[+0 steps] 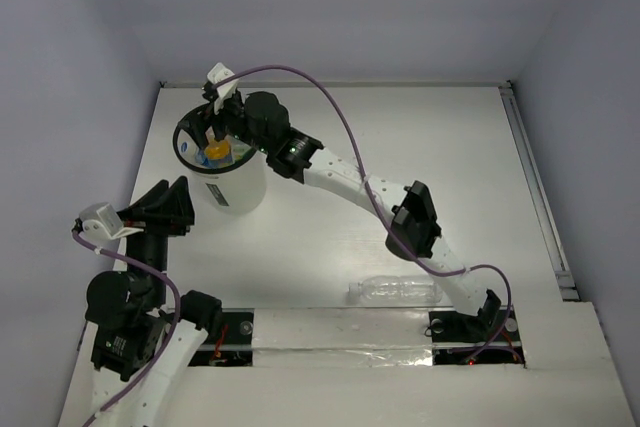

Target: Put the plastic bottles in the bin

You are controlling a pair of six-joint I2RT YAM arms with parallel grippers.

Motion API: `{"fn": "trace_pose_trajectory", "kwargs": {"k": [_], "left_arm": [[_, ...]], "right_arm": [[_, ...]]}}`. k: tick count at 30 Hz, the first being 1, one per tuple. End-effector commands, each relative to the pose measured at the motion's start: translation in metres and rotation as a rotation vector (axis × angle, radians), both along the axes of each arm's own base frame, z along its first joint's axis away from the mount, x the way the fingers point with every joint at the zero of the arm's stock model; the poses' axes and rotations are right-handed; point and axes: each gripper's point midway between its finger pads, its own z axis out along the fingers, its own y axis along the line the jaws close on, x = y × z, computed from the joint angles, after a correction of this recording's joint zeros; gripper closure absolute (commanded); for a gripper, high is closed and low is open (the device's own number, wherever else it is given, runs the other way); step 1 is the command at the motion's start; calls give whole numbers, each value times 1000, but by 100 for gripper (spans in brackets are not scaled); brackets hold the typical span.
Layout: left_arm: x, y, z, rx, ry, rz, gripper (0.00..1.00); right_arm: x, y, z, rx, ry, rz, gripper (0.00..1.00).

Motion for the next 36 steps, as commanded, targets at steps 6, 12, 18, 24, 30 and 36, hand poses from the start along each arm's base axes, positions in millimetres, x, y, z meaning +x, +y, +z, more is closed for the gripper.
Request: {"fn": "trace_pose_trajectory", "kwargs": {"k": [6,12,18,24,30,36], "left_arm": [[5,-4,7,-7,-22,-14,57],[6,-15,12,0,-35,-65,56],[14,-55,19,70,-25,-254,56],[28,-123,9,117,61,-597,70],[19,-194,0,78,95,-839,81],[6,-302,-72,375,284,-852,82]], "right_arm": [[-9,-22,56,64,-80,-37,10],[-34,-53,112,181,-78,-7,10],[-77,-121,161,322,-69,5,38],[-96,-200,128,315,39,-130,93],[-125,-316,74,350,230,-334,93],[-157,-434,63,457,331,-533,88]]}}
